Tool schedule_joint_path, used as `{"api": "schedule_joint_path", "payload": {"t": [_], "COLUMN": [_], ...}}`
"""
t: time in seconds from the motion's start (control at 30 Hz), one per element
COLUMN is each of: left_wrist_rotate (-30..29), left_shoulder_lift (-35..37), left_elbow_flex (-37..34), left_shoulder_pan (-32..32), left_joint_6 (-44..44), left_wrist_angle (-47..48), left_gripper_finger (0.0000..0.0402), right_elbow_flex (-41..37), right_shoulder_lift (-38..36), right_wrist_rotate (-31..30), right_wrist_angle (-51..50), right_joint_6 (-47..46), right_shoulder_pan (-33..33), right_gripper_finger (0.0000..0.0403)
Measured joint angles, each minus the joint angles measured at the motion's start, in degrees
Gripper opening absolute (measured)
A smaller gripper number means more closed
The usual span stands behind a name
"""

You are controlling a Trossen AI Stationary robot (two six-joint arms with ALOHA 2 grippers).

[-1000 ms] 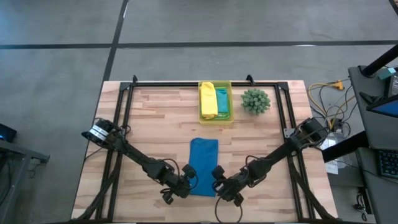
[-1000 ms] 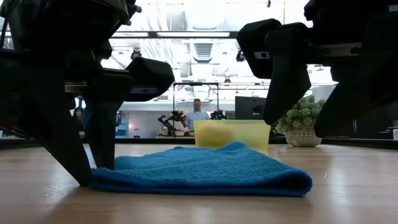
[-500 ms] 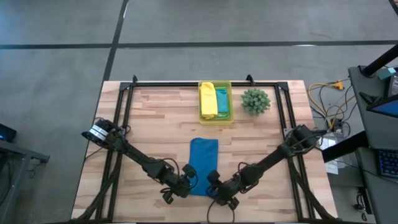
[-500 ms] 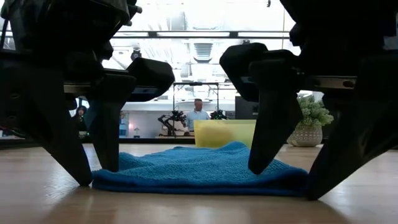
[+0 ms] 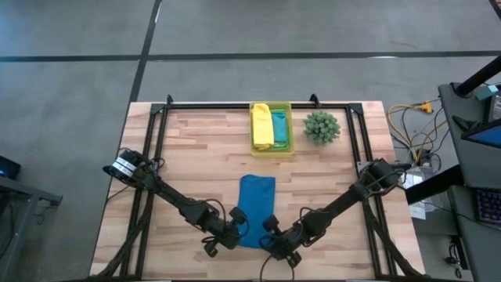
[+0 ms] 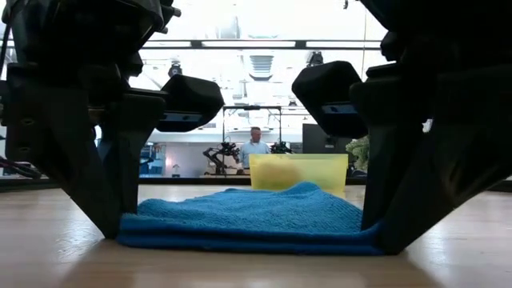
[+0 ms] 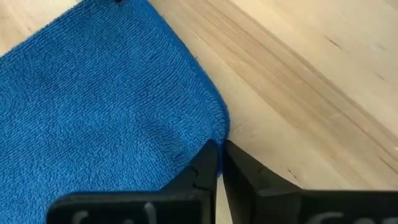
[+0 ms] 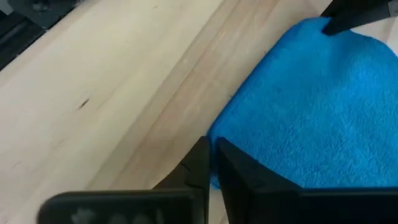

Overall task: Fold microfiber towels
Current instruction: Fold the blue microfiber cloth

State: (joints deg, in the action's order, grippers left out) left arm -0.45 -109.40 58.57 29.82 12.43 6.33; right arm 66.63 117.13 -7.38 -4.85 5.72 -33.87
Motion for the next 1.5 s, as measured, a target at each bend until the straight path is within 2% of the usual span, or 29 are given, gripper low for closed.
{"api": "schedule_joint_path", "payload": {"t": [0.17,0.27,0.4,0.53,0.7,0.9,1.03,1.23,1.5], "left_wrist_rotate": [0.2,2.3,5.0,10.6,15.1,22.8,22.2,19.7,11.2], "left_shoulder_lift": [0.0,0.5,2.0,3.2,3.5,4.0,4.1,5.1,12.6], "left_elbow_flex": [0.6,1.4,1.1,0.9,0.8,0.3,-0.3,-2.0,-10.4], "left_shoulder_pan": [0.0,-0.1,-0.2,-0.1,-0.1,-0.3,-0.7,-2.1,-5.0], "left_joint_6": [-0.1,-1.7,-5.3,-9.6,-14.8,-20.2,-22.4,-23.1,-24.2], "left_wrist_angle": [0.4,0.7,-0.8,-3.8,-6.3,-14.7,-16.8,-17.1,-17.8], "left_gripper_finger": [0.0001,0.0001,0.0,0.0,0.0,0.0,0.0,0.0,0.0], "right_elbow_flex": [1.5,2.5,3.2,3.2,2.2,-3.1,-6.9,-10.7,-13.0], "right_shoulder_lift": [-0.3,-0.5,-1.6,-3.0,-6.0,-8.5,-9.5,-11.8,-13.6], "right_wrist_rotate": [-0.2,0.2,6.3,10.3,10.3,10.4,9.8,5.6,3.7], "right_wrist_angle": [-1.8,-2.3,-1.4,-0.4,1.7,10.2,13.3,14.6,14.7], "right_joint_6": [-4.3,-7.5,-12.9,-17.6,-21.0,-27.5,-31.7,-33.8,-34.3], "right_shoulder_pan": [0.1,0.2,0.2,0.0,-0.4,-0.5,-0.5,-0.5,1.4], "right_gripper_finger": [0.0011,0.001,0.0009,0.0009,0.0009,0.0009,0.0009,0.0009,0.0009]}}
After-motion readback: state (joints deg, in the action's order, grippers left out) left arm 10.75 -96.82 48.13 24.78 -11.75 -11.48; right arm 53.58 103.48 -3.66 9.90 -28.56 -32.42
